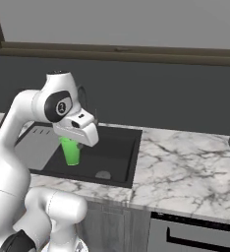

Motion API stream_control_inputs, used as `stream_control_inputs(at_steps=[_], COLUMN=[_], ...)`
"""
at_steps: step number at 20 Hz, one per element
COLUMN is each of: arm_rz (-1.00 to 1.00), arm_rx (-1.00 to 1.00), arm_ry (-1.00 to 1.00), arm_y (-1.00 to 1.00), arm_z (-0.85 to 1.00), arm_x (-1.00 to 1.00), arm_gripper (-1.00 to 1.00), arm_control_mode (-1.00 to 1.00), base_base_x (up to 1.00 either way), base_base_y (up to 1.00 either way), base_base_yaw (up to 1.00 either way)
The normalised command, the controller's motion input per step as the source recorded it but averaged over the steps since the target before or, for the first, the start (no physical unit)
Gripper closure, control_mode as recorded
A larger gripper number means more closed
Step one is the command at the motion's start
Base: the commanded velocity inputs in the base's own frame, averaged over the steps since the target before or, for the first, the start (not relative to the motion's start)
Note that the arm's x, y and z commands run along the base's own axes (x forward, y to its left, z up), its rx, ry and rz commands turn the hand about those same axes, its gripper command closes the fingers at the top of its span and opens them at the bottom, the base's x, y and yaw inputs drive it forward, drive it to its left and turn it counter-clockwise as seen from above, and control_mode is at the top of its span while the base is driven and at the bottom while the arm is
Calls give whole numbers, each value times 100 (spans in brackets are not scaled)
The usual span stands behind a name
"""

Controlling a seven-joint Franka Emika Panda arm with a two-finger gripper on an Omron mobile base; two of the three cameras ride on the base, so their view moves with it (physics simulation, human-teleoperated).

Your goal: Pick the cup and bowl from the counter and place them on the counter next to the sink.

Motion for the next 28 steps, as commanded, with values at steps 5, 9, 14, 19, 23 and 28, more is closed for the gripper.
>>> stream_control_inputs(at_steps=[5, 9, 14, 19, 23, 28], arm_rz=[0, 0, 0, -1, -4, 0], arm_rx=[0, 0, 0, 4, 15, 9], arm_ry=[0, 0, 0, 0, -1, -13], arm_y=[0, 0, 0, -11, -53, -54], arm_z=[0, 0, 0, -1, -5, -32], arm_x=[0, 0, 0, -4, -17, -1], arm_gripper=[100, 100, 100, 100, 100, 100], arm_control_mode=[100, 100, 100, -100, -100, -100], base_base_x=[0, 0, 0, 0, 0, 0], base_base_y=[-1, 0, 0, 0, 0, 0], base_base_yaw=[0, 0, 0, 0, 0, 0])
